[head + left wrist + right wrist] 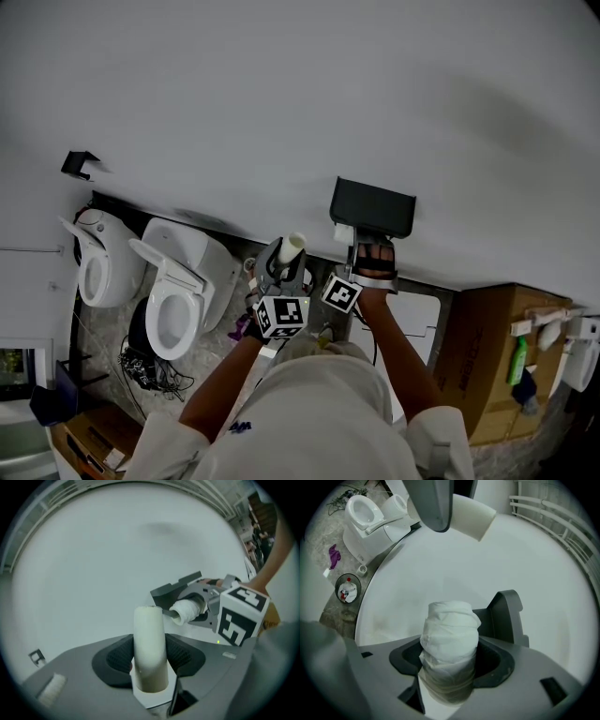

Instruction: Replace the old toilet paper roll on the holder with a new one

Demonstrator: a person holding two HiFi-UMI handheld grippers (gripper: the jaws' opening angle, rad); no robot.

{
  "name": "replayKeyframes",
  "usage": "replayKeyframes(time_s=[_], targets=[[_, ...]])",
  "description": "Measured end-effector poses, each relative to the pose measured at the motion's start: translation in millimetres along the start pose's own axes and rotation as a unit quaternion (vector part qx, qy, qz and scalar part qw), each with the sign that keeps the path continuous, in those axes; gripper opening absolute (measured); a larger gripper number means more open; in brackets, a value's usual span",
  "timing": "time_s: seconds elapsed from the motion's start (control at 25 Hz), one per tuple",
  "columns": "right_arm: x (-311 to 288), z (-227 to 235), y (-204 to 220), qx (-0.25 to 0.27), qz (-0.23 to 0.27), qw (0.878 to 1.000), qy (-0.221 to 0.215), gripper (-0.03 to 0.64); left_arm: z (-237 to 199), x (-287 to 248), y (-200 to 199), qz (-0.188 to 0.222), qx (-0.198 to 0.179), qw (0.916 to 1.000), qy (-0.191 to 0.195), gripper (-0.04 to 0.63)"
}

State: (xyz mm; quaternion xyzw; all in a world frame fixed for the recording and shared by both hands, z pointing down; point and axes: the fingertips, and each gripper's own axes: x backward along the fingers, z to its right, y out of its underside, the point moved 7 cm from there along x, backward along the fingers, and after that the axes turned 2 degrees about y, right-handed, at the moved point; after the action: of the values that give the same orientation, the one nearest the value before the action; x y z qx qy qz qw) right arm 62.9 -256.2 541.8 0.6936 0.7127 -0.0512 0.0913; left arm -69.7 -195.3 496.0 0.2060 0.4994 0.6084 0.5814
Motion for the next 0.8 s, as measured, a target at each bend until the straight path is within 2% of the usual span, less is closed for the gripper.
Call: replayKeyframes(time_s=[0.12, 0.2, 0.24, 0.28, 0.44, 0.52, 0.6, 0.64, 0.72, 0.8], targets=[[-0.3, -1.1, -1.8, -0.009, -0.002, 1.000, -0.017, 0.296, -9.6, 15.0, -2.1, 0.035, 0.079, 0.9961, 0.020, 0.202], [0.3, -2.1, -2.7, -0.032, 0.003, 0.998, -0.051, 0.381, -14.5, 27.4, -4.4, 0.066, 0.103, 0.9918, 0.037, 0.202], [1.5, -0.8, -2.8, -0.047, 0.006, 0.997, -0.060, 0.418, -16.8, 33.4, -4.9, 0.077, 0.106, 0.9906, 0.040, 0.202], [3.8, 1.4, -2.4, -0.058, 0.006, 0.997, -0.059, 0.428, -19.9, 38.6, -4.9, 0.084, 0.106, 0.9901, 0.038, 0.204], [34.3, 12.4, 9.7, -0.116, -0.019, 0.993, -0.025, 0.433, -35.0, 53.5, 0.6, 0.097, 0.104, 0.9890, 0.041, 0.204], [55.4, 20.7, 16.6, -0.156, -0.025, 0.987, -0.027, 0.428, -40.5, 58.5, 4.5, 0.085, 0.111, 0.9888, 0.051, 0.204], [72.5, 31.2, 21.4, -0.181, -0.027, 0.983, -0.025, 0.417, -44.6, 59.1, 5.3, 0.096, 0.121, 0.9865, 0.055, 0.204], [79.2, 35.7, 23.8, -0.187, -0.030, 0.982, -0.022, 0.414, -45.6, 58.4, 3.4, 0.110, 0.114, 0.9859, 0.054, 0.203], [90.9, 43.5, 29.0, -0.200, -0.040, 0.979, -0.018, 0.409, -45.2, 59.1, -4.1, 0.139, 0.077, 0.9859, 0.053, 0.204], [101.4, 54.5, 33.3, -0.238, -0.044, 0.970, -0.019, 0.391, -42.2, 62.7, -9.9, 0.156, 0.074, 0.9828, 0.066, 0.202]])
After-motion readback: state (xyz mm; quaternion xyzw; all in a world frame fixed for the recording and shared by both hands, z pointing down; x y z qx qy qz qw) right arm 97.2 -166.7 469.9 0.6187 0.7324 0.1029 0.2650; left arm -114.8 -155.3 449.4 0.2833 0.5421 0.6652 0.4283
